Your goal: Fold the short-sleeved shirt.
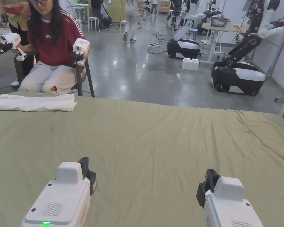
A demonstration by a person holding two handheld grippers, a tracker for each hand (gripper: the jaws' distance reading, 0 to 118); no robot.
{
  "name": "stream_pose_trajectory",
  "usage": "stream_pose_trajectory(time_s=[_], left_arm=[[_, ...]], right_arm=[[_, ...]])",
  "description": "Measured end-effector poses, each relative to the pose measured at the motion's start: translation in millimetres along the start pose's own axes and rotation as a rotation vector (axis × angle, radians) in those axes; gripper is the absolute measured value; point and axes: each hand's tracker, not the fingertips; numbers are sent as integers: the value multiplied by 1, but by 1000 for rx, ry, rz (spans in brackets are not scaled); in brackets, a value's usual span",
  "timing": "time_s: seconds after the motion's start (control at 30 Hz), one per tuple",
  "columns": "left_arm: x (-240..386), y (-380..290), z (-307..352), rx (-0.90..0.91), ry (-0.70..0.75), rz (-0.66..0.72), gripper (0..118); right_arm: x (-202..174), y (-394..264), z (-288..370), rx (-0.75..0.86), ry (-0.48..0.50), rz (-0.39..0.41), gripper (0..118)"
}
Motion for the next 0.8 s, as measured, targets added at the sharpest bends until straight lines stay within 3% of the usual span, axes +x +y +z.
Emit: stream_pose_trajectory(time_s=[0.67, 0.73, 0.8], left_arm=[[-6, 4, 1, 20, 1, 0, 1], [-7, 5, 2, 26, 2, 5, 4], [-8, 6, 2, 29, 5, 7, 24]], right_arm=[[0, -3, 5, 6, 1, 29, 1], [0, 0, 4, 7, 3, 19, 2], [0, 0, 4, 6, -5, 13, 21]])
